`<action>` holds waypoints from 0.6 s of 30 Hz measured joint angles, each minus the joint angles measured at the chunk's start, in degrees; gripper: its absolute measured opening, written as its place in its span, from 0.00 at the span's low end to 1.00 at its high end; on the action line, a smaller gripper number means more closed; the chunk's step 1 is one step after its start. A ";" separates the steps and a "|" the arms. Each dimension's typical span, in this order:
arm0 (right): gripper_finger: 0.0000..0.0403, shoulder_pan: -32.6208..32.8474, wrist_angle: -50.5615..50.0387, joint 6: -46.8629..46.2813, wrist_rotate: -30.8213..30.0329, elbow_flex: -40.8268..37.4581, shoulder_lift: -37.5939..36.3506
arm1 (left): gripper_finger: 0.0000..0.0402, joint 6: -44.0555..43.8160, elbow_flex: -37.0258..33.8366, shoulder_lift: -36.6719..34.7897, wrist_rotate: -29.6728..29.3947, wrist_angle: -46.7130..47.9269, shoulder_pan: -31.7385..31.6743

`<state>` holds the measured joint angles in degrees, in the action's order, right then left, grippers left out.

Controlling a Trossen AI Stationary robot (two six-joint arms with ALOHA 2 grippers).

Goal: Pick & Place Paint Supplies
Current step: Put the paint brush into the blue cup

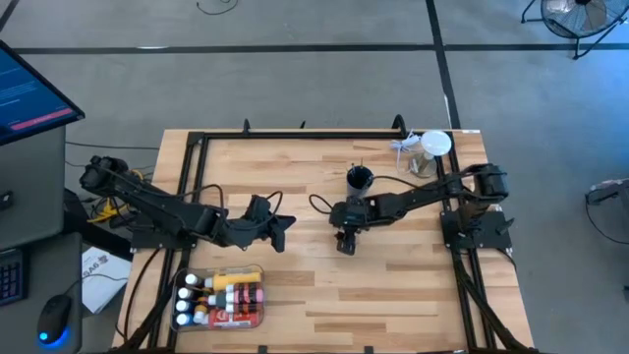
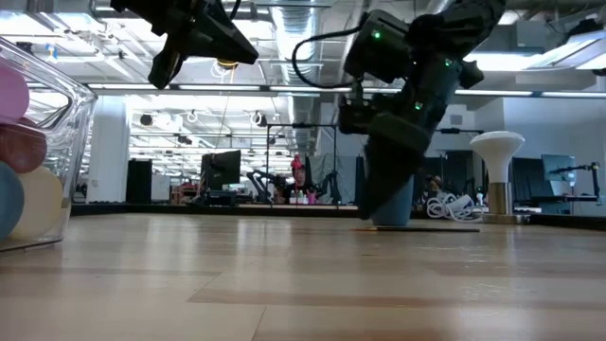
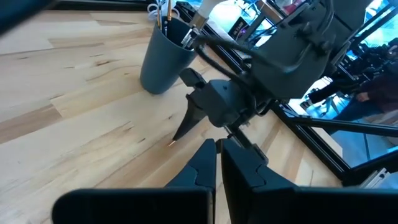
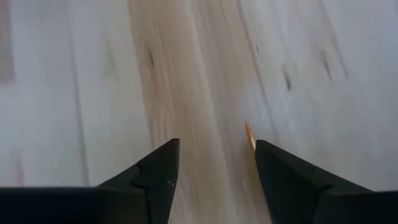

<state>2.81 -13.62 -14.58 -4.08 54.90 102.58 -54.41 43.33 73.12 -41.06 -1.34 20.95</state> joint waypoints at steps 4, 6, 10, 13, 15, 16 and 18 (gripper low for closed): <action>0.53 -0.28 1.96 1.00 -0.43 0.09 -0.36 | 0.00 0.10 0.00 0.00 -0.02 -0.02 0.00; 0.54 -0.68 2.80 1.00 -0.48 0.10 -0.60 | 0.00 0.11 0.00 0.00 -0.02 0.00 0.00; 0.54 -1.54 3.19 0.62 -0.48 0.09 0.02 | 0.00 0.43 0.00 0.00 -0.02 0.00 0.00; 0.54 -2.21 3.20 -0.79 -0.30 0.04 0.84 | 0.00 0.48 0.00 0.00 -0.02 0.00 0.00; 0.53 -2.49 3.18 -1.05 -0.26 0.04 0.86 | 0.00 0.55 0.00 0.00 -0.04 0.00 0.16; 0.52 -2.62 3.28 -1.06 -0.25 0.04 0.86 | 0.00 0.57 0.00 0.00 -0.04 0.00 0.22; 0.52 -2.62 3.29 -1.01 -0.24 0.04 0.86 | 0.00 0.57 0.01 0.00 -0.04 0.00 0.26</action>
<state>0.19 -10.33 -15.59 -4.32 54.94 103.44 -53.84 43.34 73.12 -41.10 -1.34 21.21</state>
